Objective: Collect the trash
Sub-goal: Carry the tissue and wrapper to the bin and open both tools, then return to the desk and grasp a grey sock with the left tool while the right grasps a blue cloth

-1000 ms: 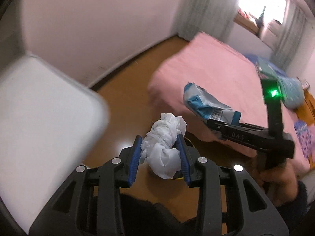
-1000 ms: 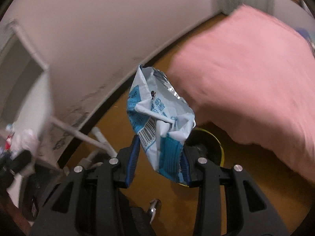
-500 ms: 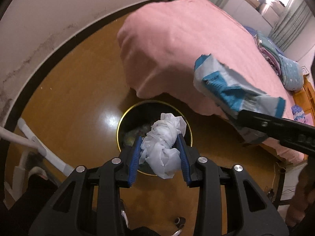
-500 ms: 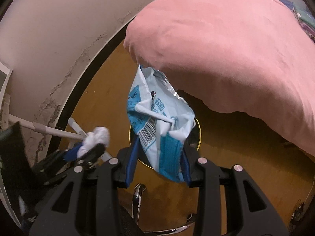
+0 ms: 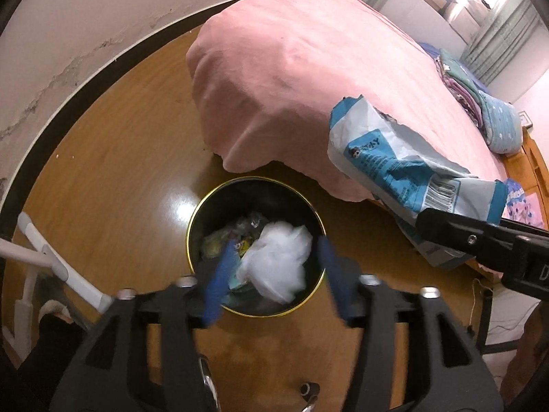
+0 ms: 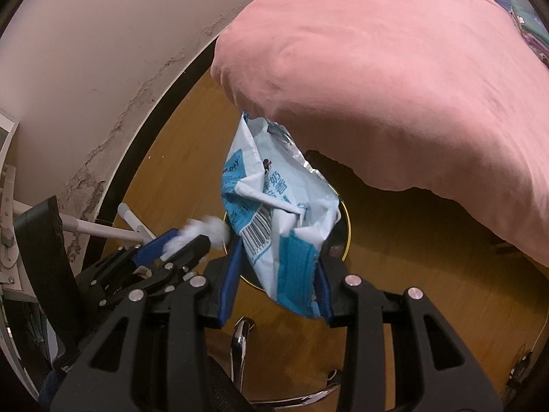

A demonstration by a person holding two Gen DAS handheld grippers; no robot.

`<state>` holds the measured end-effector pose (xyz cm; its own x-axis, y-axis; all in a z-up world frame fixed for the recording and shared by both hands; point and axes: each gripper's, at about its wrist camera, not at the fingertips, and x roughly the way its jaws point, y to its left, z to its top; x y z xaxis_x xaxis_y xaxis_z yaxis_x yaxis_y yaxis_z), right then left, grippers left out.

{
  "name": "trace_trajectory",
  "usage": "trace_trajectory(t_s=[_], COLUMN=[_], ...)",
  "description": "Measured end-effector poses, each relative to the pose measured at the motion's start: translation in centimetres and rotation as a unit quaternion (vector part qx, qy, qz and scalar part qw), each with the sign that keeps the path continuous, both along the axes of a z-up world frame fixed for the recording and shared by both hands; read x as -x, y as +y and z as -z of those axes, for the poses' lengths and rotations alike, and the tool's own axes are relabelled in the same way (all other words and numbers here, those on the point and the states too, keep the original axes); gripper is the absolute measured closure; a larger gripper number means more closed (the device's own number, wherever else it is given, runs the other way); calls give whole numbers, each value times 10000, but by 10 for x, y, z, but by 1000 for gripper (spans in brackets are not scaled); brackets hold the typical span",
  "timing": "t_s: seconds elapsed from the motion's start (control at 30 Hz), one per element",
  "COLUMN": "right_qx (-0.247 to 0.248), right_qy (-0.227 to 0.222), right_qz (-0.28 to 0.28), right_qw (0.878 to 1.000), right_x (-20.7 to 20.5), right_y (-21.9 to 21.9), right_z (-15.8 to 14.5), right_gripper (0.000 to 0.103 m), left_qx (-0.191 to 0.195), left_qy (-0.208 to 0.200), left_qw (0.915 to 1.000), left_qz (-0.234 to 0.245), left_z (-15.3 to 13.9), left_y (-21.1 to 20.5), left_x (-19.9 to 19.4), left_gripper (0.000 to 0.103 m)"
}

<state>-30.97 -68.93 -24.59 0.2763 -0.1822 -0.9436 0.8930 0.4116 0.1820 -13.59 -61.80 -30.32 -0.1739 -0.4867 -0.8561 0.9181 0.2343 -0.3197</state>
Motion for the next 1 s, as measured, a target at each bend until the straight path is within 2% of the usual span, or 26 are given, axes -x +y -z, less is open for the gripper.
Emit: trace_trajectory(t_s=[0.2,0.43,0.47,0.53,0.57,0.7,0.83,1.0], right_qx=[-54,-37,-27,13,44,143,287,935], right_qy=[-21,-95,-97,-73,-70,-188,-215,-170], right_qz=[-14,-2,5,17,25,51,-215,-679], right_qw=[10000,9999,9999,10000,10000,9997,9991,9932], right_x=[-2,-8,-9,-12,-14,-19,-37,-68], right_y=[-3,-4,-4,-5,-4,-2,5,28], right_z=[1,-1,-1,-3,-4,-12,-20,-51], right_gripper=[64,64,61,46,33,31,26,25], left_qx=[79,262,298,381,415,541,618,701], left_qy=[-78,-280,-320,-407,-447,-630,-831,-1118], left_qw=[9999,9993,9990,9984,9981,9965,9945,9906], left_qz=[24,7,4,-12,-19,-31,-122,-358], left_z=[-12,-44,-51,-66,-72,-99,-132,-179], left_y=[5,22,25,33,37,58,89,141], left_x=[0,-3,-3,-3,-3,-3,-3,-8], left_gripper=[39,37,36,29,27,22,13,11])
